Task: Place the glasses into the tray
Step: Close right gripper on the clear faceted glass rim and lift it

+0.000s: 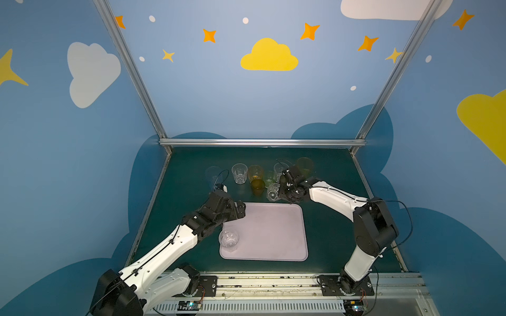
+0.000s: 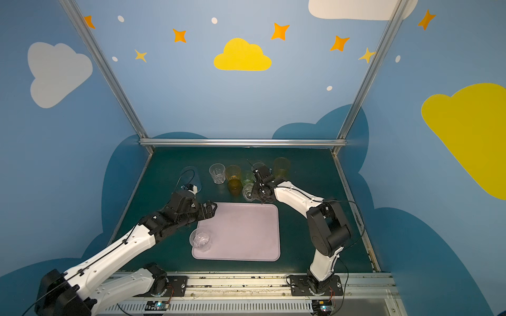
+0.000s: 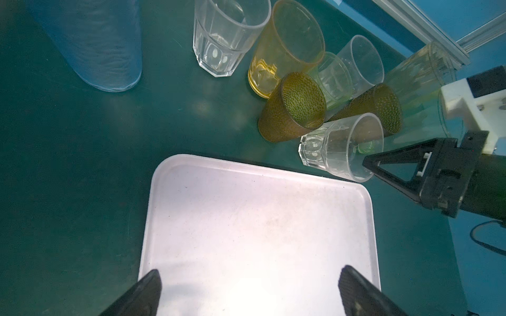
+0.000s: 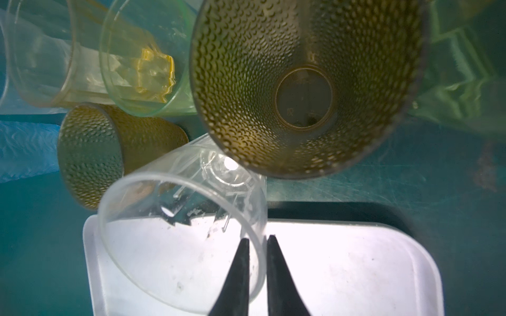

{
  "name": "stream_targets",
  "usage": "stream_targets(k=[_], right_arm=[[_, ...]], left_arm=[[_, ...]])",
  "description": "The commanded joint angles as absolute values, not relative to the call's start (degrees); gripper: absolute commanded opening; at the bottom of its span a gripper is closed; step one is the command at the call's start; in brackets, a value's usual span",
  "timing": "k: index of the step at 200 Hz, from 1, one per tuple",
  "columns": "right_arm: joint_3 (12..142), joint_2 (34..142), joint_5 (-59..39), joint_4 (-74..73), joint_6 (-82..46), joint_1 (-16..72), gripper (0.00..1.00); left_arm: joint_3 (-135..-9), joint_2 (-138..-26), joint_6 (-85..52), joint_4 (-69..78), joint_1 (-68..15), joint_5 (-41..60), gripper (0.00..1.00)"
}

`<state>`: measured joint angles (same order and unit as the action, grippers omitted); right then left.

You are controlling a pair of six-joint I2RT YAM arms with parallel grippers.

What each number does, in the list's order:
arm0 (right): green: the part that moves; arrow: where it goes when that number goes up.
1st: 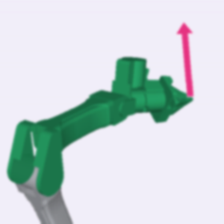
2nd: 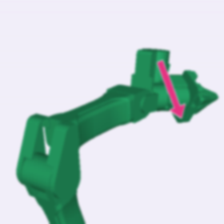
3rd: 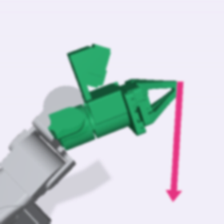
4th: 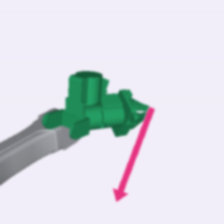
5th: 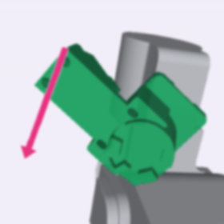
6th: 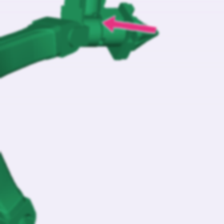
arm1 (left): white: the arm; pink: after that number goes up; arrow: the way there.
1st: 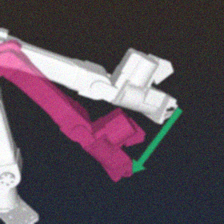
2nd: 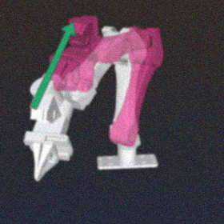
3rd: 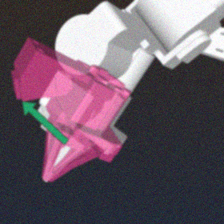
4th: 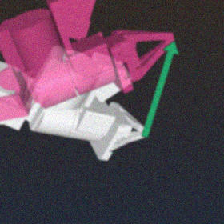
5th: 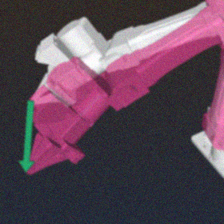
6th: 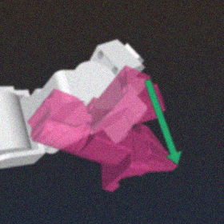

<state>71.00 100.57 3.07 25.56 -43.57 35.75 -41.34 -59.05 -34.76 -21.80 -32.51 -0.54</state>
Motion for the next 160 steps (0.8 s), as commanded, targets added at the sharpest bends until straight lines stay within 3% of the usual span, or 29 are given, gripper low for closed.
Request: stream_targets(k=[1, 160], right_arm=[[70.07, 99.07, 3.69, 26.51, -43.75, 36.08, 0.1], [70.73, 99.15, 3.65, 26.22, -43.76, 36.12, 0.0]], left_arm=[[-40.69, -58.03, -34.93, -22.8, -32.29, -1.23, 1.0], [-40.61, -58.8, -34.8, -22.52, -32.26, -1.49, 1.0]])
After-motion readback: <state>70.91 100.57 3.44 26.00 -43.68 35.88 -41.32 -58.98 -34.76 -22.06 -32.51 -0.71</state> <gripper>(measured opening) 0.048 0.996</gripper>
